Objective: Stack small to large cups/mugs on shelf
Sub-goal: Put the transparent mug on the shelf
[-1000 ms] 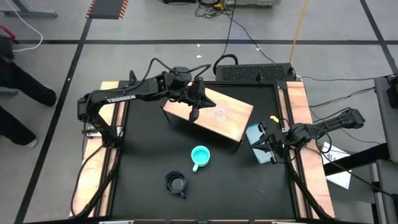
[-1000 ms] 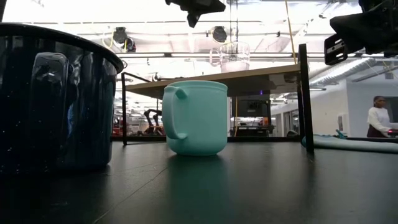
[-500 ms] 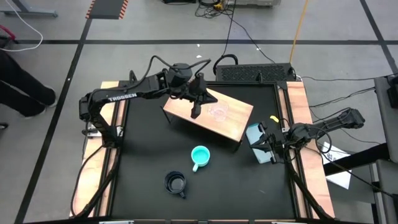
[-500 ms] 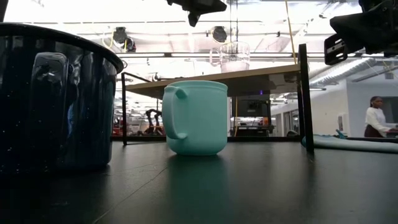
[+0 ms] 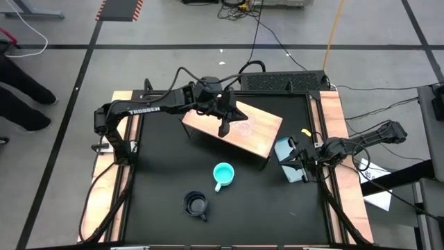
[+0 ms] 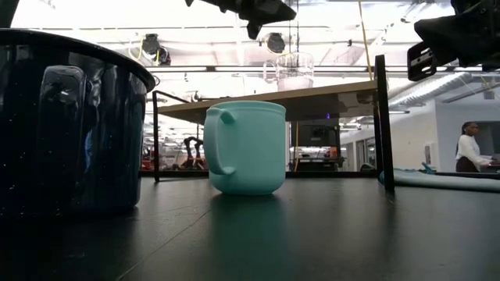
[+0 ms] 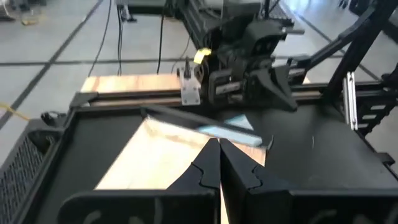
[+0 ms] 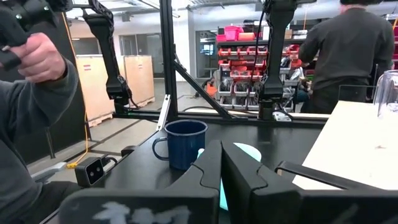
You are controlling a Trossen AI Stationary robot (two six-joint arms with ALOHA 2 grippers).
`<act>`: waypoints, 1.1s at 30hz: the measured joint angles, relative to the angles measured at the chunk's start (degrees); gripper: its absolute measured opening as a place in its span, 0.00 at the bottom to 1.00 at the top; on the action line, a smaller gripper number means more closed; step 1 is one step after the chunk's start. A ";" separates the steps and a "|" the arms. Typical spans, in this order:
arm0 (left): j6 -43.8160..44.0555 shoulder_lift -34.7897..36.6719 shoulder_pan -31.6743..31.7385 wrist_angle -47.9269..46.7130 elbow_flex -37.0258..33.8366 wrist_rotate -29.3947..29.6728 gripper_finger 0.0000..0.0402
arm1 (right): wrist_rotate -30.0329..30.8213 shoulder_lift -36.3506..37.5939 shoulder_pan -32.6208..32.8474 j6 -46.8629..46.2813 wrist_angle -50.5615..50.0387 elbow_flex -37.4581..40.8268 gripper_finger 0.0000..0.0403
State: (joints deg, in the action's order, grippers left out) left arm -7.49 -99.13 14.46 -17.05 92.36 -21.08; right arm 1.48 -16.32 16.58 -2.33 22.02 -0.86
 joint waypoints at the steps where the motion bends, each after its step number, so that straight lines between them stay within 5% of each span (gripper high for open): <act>1: 0.00 -0.06 0.02 -1.10 0.00 0.02 0.00 | 0.00 0.00 0.00 0.00 0.00 0.00 0.00; 11: -0.37 -3.24 -0.69 1.90 1.01 2.95 0.00 | 0.00 -0.02 0.00 0.00 -0.02 0.00 0.00; 18: 0.11 -7.00 -0.72 0.95 10.72 0.95 0.00 | 0.00 -0.15 0.00 0.00 0.00 0.00 0.00; 27: -1.01 -15.60 0.25 -12.52 27.15 0.68 0.00 | 0.00 -0.65 0.02 -0.98 -0.21 0.00 0.00; 33: -3.82 -16.74 1.11 -25.79 32.01 2.05 0.00 | 0.00 -0.68 0.02 -1.35 -0.53 0.00 0.00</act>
State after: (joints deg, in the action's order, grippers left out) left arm -11.30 -115.87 15.57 -42.84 124.37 -19.03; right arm 1.48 -16.99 16.60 -3.67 21.49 -0.86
